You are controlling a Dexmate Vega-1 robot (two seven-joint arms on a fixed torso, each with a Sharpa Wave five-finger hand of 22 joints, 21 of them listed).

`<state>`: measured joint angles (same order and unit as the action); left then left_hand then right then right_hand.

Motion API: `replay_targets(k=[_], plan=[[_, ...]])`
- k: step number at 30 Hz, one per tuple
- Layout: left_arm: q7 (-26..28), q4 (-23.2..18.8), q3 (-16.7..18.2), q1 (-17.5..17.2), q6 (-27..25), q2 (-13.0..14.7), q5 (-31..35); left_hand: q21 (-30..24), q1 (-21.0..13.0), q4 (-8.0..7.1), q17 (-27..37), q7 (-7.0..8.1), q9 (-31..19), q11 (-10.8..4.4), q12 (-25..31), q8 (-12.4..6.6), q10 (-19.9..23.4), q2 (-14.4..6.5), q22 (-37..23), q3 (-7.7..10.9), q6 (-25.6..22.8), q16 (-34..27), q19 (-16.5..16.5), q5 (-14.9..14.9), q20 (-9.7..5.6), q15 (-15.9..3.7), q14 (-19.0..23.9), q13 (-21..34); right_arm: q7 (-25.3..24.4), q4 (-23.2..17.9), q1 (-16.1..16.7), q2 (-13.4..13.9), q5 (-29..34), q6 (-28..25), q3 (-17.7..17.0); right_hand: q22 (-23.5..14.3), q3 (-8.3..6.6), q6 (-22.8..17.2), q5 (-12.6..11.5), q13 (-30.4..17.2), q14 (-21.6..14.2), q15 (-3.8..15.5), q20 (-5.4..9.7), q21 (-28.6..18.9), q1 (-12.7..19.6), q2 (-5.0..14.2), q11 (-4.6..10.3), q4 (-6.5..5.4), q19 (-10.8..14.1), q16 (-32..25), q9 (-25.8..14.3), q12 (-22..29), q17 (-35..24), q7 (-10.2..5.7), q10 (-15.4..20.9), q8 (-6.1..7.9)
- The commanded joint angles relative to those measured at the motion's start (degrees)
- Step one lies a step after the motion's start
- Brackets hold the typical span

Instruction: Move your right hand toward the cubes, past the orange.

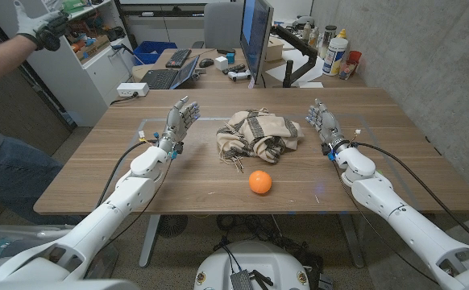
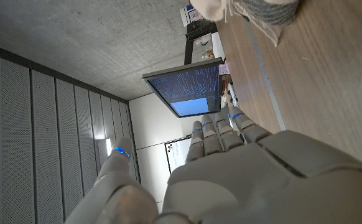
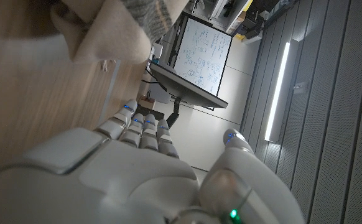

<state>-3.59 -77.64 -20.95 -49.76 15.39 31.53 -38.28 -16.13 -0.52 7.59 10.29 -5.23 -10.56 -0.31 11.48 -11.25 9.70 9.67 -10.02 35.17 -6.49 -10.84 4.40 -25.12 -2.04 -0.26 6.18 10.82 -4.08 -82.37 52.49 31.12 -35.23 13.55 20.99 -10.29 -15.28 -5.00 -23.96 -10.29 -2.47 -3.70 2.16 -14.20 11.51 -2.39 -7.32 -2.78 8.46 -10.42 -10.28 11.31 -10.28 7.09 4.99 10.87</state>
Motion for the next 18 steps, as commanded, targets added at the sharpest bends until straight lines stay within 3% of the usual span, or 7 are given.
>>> replay_targets(k=[1,18], plan=[[-1.30,-1.25,0.06,-0.25,-0.62,1.01,-0.32,-0.07,-0.01,-0.03,0.23,-0.05,-0.22,0.12,0.37,-0.34,0.69,0.47,-0.14,0.14,-0.57,-0.24,0.55,-0.52,-3.09,-0.12,0.64,0.06,-4.10,-6.46,3.08,1.45,1.43,-1.94,-0.35,-0.09,-0.33,-0.29,-0.49,-0.22,0.06,-0.50,0.21,-0.13,0.48,-0.03,-0.57,0.02,0.42,-0.44,-0.16,0.36,-0.32,1.85,0.03,0.29],[-1.68,0.78,-1.49,2.78,-1.82,-0.16,0.90,0.32,-0.17,-0.06,0.22,0.15,-0.22,-0.07,0.41,-0.45,0.90,0.28,-0.16,-0.46,-1.07,-0.26,0.51,-0.99,-2.85,-0.21,0.77,0.06,-1.89,-3.51,1.19,1.19,0.77,-0.59,-0.70,-0.10,-0.07,-0.61,-0.95,-0.23,-0.45,-0.46,0.13,0.15,0.63,0.32,-0.51,0.28,0.53,-0.56,-0.16,0.59,-0.29,1.50,0.57,0.33]])
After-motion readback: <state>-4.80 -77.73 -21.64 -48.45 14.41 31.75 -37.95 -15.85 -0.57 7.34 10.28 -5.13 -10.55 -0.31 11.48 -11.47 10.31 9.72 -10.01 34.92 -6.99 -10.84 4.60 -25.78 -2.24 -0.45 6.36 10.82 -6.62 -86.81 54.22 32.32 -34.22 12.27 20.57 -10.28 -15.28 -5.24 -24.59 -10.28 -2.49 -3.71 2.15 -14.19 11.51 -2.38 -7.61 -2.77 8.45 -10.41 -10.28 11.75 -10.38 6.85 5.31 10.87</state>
